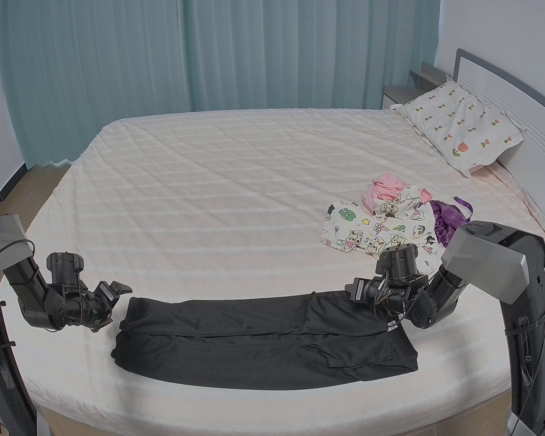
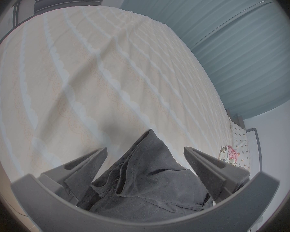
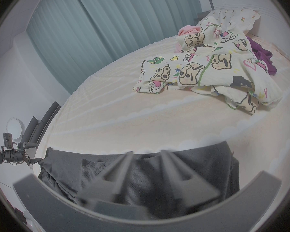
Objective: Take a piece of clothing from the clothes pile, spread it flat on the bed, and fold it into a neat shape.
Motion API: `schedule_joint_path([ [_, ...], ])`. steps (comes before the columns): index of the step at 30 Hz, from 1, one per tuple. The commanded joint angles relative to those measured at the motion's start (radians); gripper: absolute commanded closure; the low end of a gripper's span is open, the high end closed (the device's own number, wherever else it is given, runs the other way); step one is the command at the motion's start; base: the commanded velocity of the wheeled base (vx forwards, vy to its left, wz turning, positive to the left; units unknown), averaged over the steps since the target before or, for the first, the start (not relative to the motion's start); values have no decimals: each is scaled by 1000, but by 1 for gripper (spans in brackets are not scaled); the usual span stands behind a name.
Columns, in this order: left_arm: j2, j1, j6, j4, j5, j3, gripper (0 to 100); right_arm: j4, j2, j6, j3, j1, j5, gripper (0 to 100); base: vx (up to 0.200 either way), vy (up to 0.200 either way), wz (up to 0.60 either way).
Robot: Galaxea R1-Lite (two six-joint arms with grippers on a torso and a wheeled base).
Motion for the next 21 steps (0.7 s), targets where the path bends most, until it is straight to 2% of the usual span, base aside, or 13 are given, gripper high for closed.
schedule_joint_path([
  [1,1,1,0,0,0,0,0,-1,-4,2,7,-4,0,100,0,0,0],
  [17,1,1,1,0,1,0,0,3,-21,10,21,-44,0,100,0,0,0],
  [18,1,1,1,0,1,0,0,3,-19,10,21,-44,0,0,0,0,0],
  [21,1,1,1,0,1,0,0,-1,-15,10,18,-42,0,0,0,0,0],
])
